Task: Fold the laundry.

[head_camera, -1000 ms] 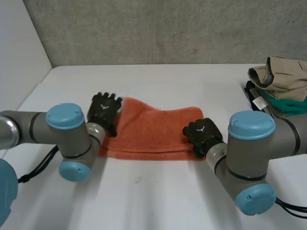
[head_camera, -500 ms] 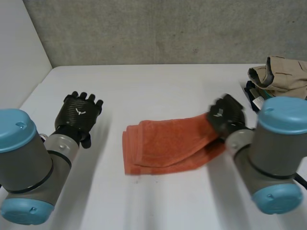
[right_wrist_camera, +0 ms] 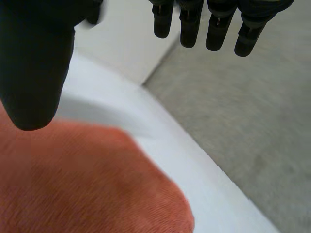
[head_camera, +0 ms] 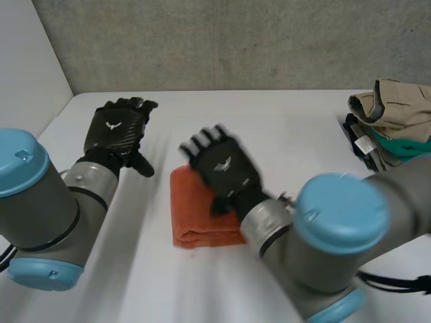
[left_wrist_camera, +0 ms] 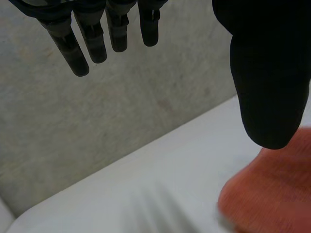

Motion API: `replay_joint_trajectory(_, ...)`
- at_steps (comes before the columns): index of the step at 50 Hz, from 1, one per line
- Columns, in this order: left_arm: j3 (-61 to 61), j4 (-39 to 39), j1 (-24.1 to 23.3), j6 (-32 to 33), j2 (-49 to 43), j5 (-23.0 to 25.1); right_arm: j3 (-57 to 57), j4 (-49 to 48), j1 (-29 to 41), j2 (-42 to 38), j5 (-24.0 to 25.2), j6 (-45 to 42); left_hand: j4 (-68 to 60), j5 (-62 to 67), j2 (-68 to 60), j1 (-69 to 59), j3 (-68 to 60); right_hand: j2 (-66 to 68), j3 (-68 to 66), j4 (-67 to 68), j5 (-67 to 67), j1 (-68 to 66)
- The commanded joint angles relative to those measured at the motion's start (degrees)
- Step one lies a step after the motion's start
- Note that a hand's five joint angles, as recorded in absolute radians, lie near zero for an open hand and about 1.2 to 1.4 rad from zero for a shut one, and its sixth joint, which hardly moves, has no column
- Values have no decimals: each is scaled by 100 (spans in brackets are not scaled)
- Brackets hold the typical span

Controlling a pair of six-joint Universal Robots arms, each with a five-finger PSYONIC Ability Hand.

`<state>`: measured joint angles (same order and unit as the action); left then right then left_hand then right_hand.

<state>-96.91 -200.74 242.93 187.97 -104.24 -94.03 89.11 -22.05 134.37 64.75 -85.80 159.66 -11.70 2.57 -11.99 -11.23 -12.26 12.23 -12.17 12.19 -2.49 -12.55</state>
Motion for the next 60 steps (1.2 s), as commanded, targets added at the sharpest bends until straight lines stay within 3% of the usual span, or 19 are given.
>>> replay_joint_trajectory(1,322,35,-658,-164,-245,192,-525,1588,-964,346,37,1533,148,-235,178,101,204,-223,217,-219,249,255)
replay_joint_trajectory(9,1172,516,-1090,-156,-1438,166,-1501,2635,-1237,-682,230,1621,81,-168,111,34,137,-223,217,-219,249,255)
replay_joint_trajectory(14,1710,1405,-1002,-147,-2161,43,-2124,3109,-1264,-1498,660,1568,81,-168,111,34,137,-223,217,-219,249,255)
replay_joint_trajectory(20,1781,1933,-703,3,-2504,-89,-2520,3593,-1264,-1948,644,1288,31,-118,60,-16,87,-223,217,-219,249,255)
replay_joint_trajectory(27,1711,2004,-580,345,-2312,-151,-2653,3655,-1255,-1739,21,77,30,-118,60,-16,87,-181,175,-177,207,213)
replay_joint_trajectory(31,1649,1995,-527,398,-1706,-63,-2662,3533,-1194,-1309,-410,-487,114,-201,144,67,170,-181,175,-177,207,213)
replay_joint_trajectory(36,1640,1934,-536,398,-1073,68,-2408,3067,-1150,-912,-578,-761,148,-235,178,101,204,-181,175,-177,207,213)
replay_joint_trajectory(42,1658,1934,-405,390,-396,1245,-1319,2496,-658,-297,-491,-778,165,-252,195,118,221,-114,108,-110,140,146)
replay_joint_trajectory(43,1658,1977,-309,381,-273,1638,-1099,2347,-605,-218,-456,-770,170,-257,199,123,226,-47,41,-43,74,79)
replay_joint_trajectory(46,1658,2013,-211,337,-70,2176,-413,1802,-465,-42,-315,-708,170,-257,199,123,226,189,-194,193,-162,-157)
replay_joint_trajectory(51,1605,2214,-158,328,141,3484,396,1081,-148,11,-218,-673,170,-257,199,123,226,273,-279,277,-247,-241)
replay_joint_trajectory(55,1579,2477,-149,328,176,3961,748,536,-7,-120,-227,-673,170,-257,199,123,226,257,-262,260,-230,-225)
replay_joint_trajectory(60,1482,2549,-176,372,176,4068,801,-114,-7,-612,-227,-691,170,-257,199,123,226,273,-279,277,-247,-241)
